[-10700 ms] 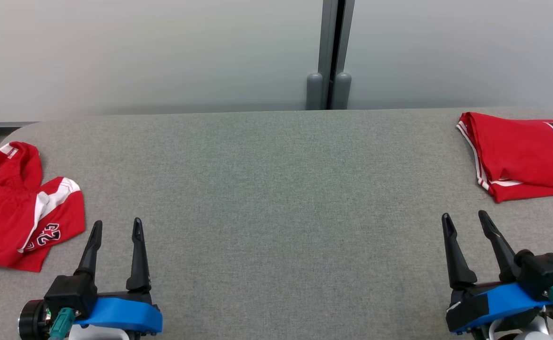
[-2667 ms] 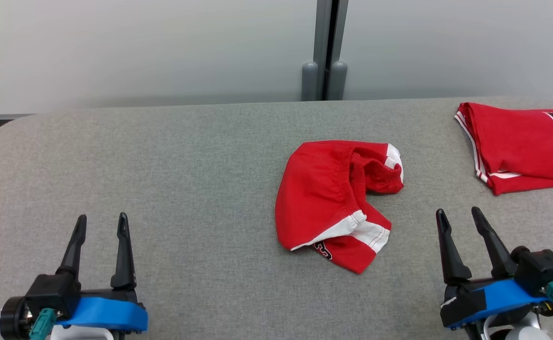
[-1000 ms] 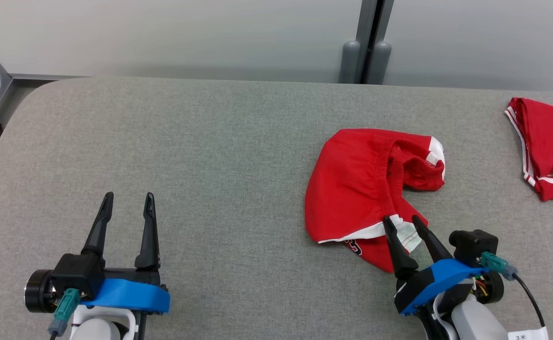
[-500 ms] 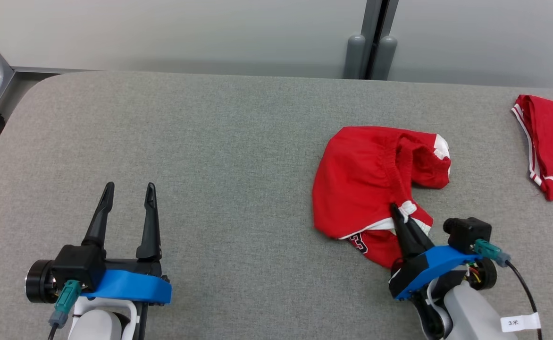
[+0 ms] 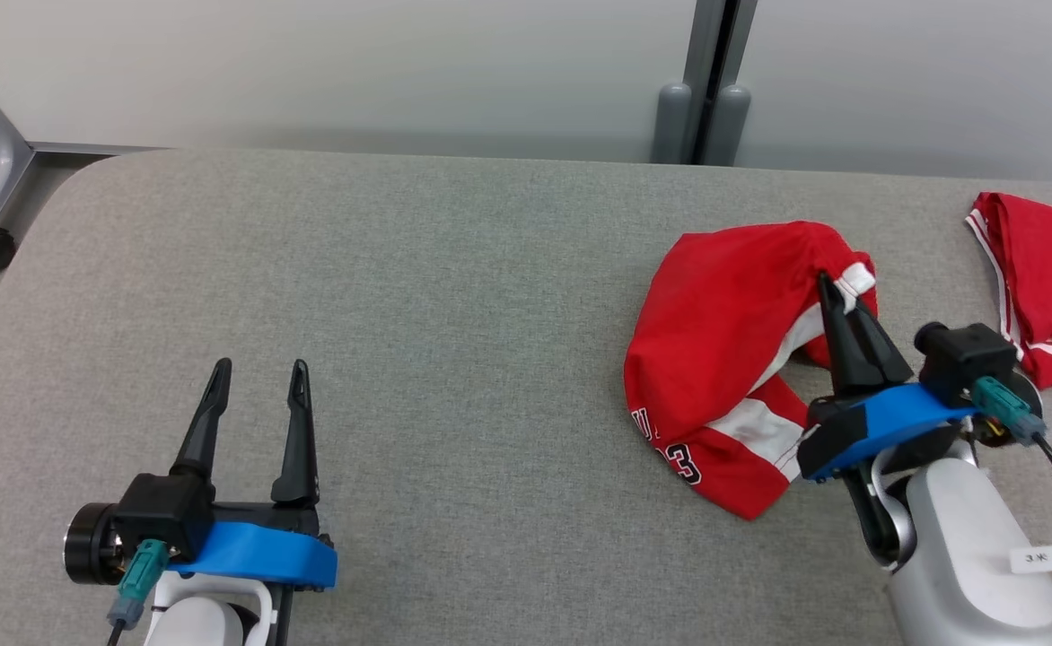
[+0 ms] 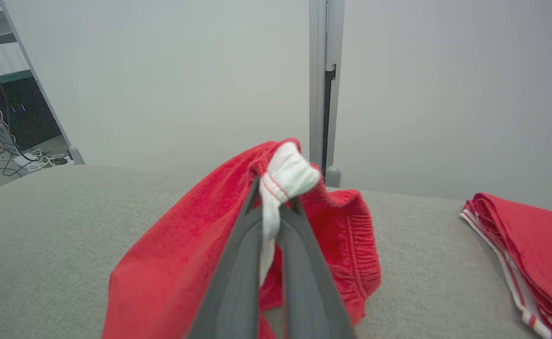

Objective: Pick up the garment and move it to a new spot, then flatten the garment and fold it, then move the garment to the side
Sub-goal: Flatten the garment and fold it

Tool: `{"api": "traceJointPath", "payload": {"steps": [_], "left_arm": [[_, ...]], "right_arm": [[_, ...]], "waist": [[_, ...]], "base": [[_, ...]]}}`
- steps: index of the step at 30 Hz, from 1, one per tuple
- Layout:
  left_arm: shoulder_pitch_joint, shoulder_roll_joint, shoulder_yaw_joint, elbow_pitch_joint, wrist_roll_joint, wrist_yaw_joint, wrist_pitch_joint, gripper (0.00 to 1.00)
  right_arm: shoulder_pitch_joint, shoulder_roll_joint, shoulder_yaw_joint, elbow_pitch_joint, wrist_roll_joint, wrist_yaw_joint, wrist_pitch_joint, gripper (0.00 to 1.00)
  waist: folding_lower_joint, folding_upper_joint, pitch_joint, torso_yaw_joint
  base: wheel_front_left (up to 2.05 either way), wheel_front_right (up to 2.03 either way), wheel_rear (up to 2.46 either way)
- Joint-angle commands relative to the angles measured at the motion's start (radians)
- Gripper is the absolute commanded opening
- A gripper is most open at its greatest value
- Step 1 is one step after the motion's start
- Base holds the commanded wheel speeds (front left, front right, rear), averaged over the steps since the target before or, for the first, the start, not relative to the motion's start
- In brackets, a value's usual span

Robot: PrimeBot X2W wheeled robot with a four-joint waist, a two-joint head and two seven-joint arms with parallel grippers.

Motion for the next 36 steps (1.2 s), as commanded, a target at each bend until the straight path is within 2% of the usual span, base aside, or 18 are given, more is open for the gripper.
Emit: {"api": "traceJointPath", "payload": {"steps": [1, 6, 11, 19, 25, 26, 27, 31, 36], "left_arm": [[-0.007, -0.005, 0.001, 0.001, 0.006, -0.005, -0.004, 1.00], [-0.017, -0.012, -0.008, 0.008, 0.011, -0.014, -0.004, 1.00], [-0.023, -0.022, -0.020, 0.016, 0.014, -0.020, -0.004, 1.00], [-0.034, -0.041, -0.029, 0.032, 0.010, -0.028, -0.004, 1.00], [-0.028, -0.047, -0.020, 0.040, 0.009, -0.032, -0.004, 1.00], [-0.025, -0.048, -0.019, 0.042, 0.009, -0.032, -0.004, 1.00], [-0.024, -0.049, -0.018, 0.043, 0.009, -0.033, -0.004, 1.00], [-0.022, -0.050, -0.007, 0.046, 0.013, -0.034, -0.004, 1.00], [-0.016, -0.049, 0.013, 0.038, 0.021, -0.027, -0.004, 1.00]], "right_arm": [[-0.026, 0.001, 0.021, -0.014, -0.011, 0.000, 0.011, 0.00], [-0.075, 0.021, 0.142, -0.022, -0.004, 0.000, 0.045, 0.00], [-0.123, 0.035, 0.313, 0.030, 0.028, 0.000, 0.058, 0.00], [-0.142, 0.035, 0.668, 0.101, 0.187, 0.000, 0.057, 0.00], [-0.103, 0.034, 0.845, 0.131, 0.259, 0.000, 0.056, 0.00], [-0.098, 0.034, 0.863, 0.135, 0.269, 0.000, 0.054, 0.17], [-0.096, 0.034, 0.873, 0.138, 0.280, 0.000, 0.051, 1.00], [-0.086, 0.034, 0.876, 0.156, 0.303, 0.000, 0.026, 1.00], [-0.082, 0.035, 0.802, 0.175, 0.281, 0.000, -0.005, 1.00]], "waist": [[-0.0001, 0.0000, 0.000, 0.006], [-0.0001, 0.0000, 0.002, 0.038], [-0.0001, 0.0000, 0.011, 0.083], [-0.0001, 0.0000, 0.021, 0.145], [-0.0001, 0.0000, 0.021, 0.142], [-0.0001, 0.0000, 0.020, 0.138], [-0.0001, 0.0000, 0.018, 0.131], [-0.0001, 0.0000, 0.009, 0.101], [-0.0001, 0.0000, -0.004, 0.057]], "base": [[0.00, 0.00, 0.00], [0.00, 0.00, 0.00], [0.00, 0.00, 0.00], [0.00, 0.00, 0.00], [0.00, 0.00, 0.00], [0.00, 0.00, 0.00], [0.00, 0.00, 0.00], [0.00, 0.00, 0.00], [0.00, 0.00, 0.00]]}}
